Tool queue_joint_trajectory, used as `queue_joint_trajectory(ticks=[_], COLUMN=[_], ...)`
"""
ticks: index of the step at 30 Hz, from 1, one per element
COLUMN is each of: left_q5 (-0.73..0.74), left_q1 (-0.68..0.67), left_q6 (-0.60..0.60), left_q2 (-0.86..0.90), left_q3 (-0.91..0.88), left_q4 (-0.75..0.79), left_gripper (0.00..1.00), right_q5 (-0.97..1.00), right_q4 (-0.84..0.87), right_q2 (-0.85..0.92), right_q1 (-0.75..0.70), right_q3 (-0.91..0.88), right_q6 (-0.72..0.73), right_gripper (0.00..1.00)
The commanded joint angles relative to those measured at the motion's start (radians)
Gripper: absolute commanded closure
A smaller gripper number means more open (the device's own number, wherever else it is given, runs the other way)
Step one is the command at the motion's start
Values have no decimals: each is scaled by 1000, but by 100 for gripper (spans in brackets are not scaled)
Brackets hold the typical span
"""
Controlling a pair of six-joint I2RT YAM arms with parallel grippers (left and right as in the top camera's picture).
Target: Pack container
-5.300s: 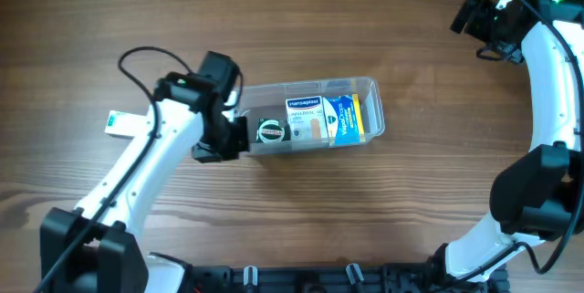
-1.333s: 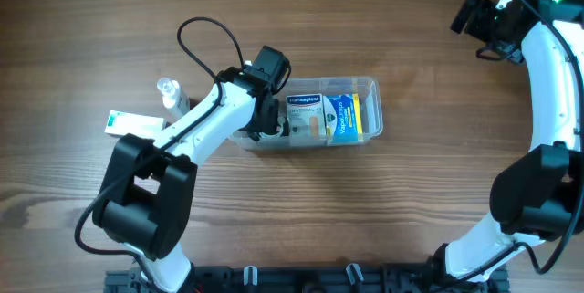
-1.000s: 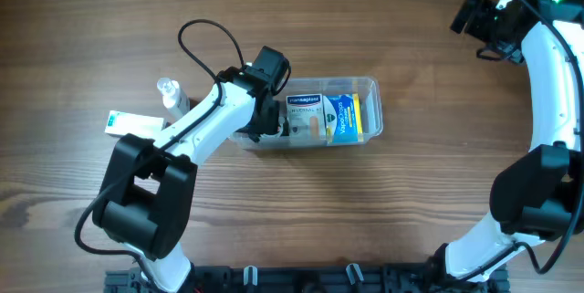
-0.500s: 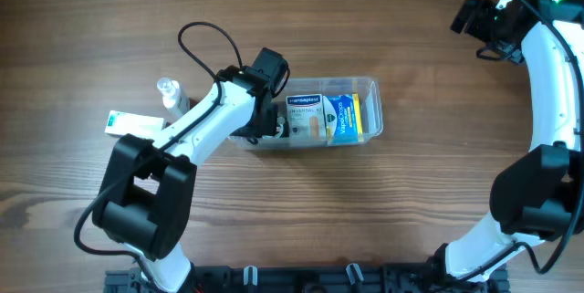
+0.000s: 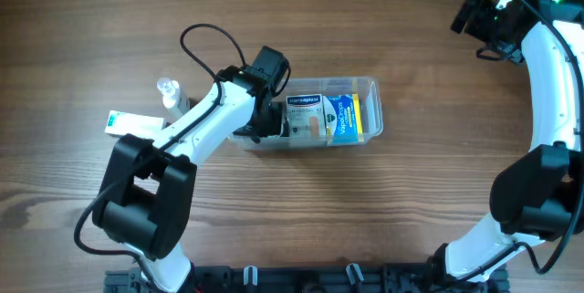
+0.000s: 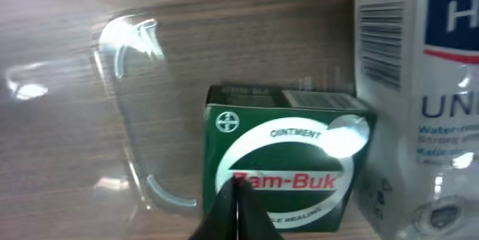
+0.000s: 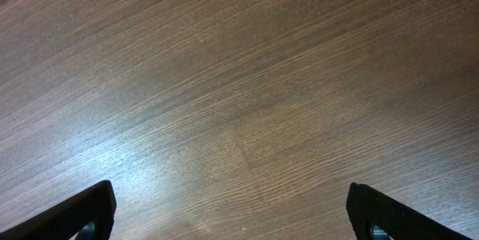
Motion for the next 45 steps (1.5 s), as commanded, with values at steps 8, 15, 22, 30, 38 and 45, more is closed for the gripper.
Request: queue_joint_trajectory(ticks=[8,15,22,30,38,45], left_q5=[30,30,29,-36,-50,-58], left_q1=[-2,-2,-2,-2,0,0], left_q6=[-1,-1,2,2,2,2], left_q2=[8,8,9,13,87,88], left_q3=[-1,-1,-1,-1,-1,0], left_q4=[33,84,138,177,182,153], left_gripper=[96,96,96,96,96,96], right_q5=[-5,-5,-5,-5,-5,-5], right_q4=[2,2,2,2,2,2], right_q2=[-26,-26,-26,-26,-26,-26], right_q1=[3,3,3,3,3,3], right_q3=[17,17,17,17,17,17], right_q6=[8,8,8,8,8,8], right_gripper=[0,0,0,0,0,0])
